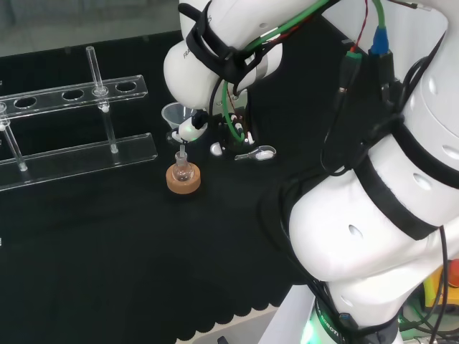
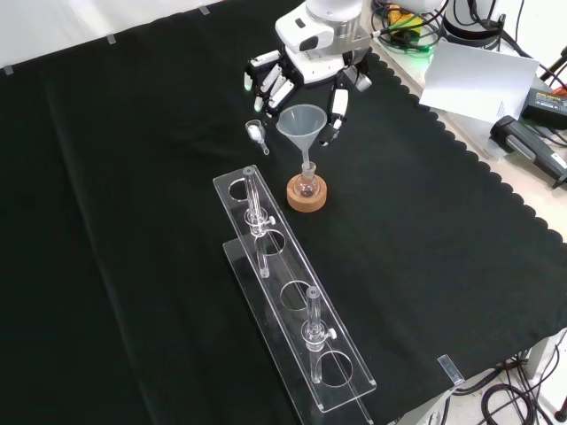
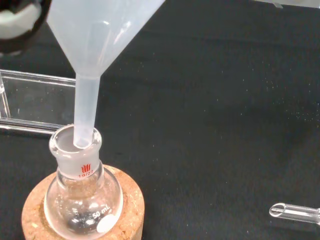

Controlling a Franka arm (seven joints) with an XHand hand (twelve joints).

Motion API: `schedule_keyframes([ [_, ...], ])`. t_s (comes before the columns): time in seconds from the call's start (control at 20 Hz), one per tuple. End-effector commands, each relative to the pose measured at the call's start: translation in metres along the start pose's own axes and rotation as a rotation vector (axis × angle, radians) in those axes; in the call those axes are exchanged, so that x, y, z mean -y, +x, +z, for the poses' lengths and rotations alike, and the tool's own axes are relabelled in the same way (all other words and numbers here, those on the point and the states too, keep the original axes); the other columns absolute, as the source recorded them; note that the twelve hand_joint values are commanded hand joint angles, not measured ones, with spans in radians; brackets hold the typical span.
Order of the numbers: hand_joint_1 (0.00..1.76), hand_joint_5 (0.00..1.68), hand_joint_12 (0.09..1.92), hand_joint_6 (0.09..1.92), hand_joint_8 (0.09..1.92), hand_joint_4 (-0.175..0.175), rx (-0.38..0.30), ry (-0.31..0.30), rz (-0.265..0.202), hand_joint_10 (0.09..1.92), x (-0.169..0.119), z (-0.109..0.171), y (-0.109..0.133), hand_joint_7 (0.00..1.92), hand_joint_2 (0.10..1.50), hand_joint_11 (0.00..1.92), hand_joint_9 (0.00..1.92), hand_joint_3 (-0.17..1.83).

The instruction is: Place the funnel on the round-bottom flask.

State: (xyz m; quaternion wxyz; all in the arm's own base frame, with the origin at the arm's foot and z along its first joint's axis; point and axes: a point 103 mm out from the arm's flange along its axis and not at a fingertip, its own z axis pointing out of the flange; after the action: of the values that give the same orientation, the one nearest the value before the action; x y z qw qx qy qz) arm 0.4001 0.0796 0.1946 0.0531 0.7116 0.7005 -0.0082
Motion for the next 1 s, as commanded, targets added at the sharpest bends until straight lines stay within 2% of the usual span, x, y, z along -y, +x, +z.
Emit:
schedule_keyframes([
  [0.05,0.86,0.89,1.32,0.65,0.44,0.138,0.0,-0.002,0.001,0.32,-0.002,0.011,0.0,1.18,0.5,0.0,0.82,0.67],
  [0.55,0.86,0.89,1.32,0.65,0.44,0.137,-0.003,-0.029,0.022,0.32,-0.008,0.027,0.002,1.18,0.5,0.0,0.82,0.67],
  [1.0,0.86,0.9,1.32,0.65,0.44,0.137,-0.009,-0.001,0.013,0.32,-0.002,0.031,0.001,1.18,0.5,0.0,0.82,0.68],
])
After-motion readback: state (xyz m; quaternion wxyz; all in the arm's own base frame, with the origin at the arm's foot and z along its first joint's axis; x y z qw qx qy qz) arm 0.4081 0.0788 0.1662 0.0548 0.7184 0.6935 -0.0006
